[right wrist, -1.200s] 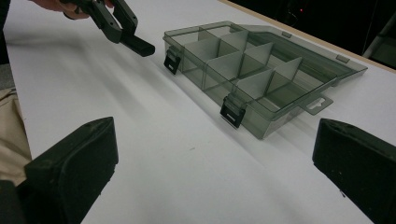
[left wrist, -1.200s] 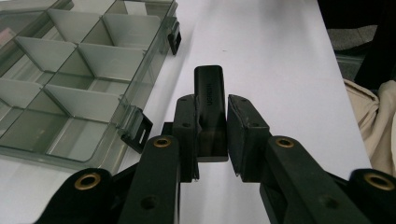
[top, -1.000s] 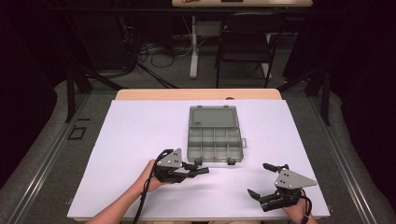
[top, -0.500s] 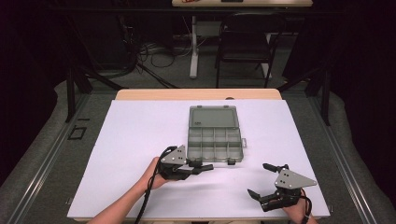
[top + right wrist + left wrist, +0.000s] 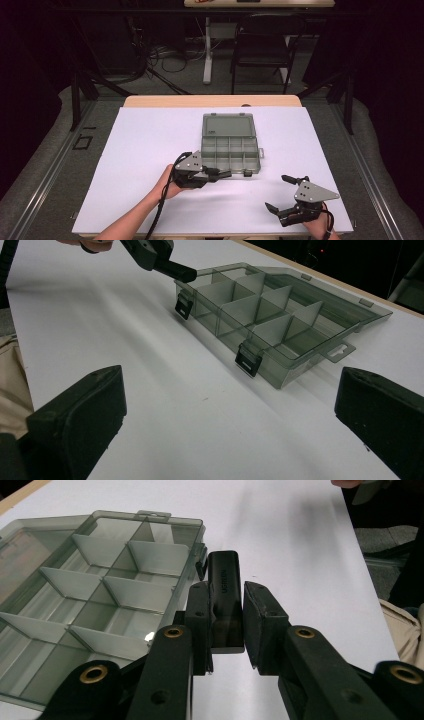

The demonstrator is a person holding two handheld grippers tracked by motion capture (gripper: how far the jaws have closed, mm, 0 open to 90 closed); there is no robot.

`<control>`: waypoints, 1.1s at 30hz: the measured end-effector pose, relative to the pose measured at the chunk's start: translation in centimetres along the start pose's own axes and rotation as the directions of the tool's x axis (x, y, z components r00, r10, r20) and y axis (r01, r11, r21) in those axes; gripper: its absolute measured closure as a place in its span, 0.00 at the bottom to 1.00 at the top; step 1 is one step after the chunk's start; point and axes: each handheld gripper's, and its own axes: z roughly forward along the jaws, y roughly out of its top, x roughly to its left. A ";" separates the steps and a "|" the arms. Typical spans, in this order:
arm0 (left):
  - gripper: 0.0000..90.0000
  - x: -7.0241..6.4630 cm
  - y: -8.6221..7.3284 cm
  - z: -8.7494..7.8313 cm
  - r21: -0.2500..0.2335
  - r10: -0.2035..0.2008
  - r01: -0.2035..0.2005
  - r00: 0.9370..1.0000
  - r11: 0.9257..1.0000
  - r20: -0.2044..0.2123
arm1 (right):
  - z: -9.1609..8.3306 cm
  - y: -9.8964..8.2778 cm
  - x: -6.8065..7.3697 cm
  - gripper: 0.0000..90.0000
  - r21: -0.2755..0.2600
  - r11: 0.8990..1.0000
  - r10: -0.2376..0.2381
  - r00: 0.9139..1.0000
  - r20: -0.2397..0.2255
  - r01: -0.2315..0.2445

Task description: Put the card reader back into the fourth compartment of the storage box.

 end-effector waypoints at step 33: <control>0.83 2.2 2.2 1.0 -0.057 -0.025 0.022 0.999 0.998 -0.041 | 0.0 0.0 -0.1 0.00 0.003 1.000 0.002 1.000 0.008 -0.002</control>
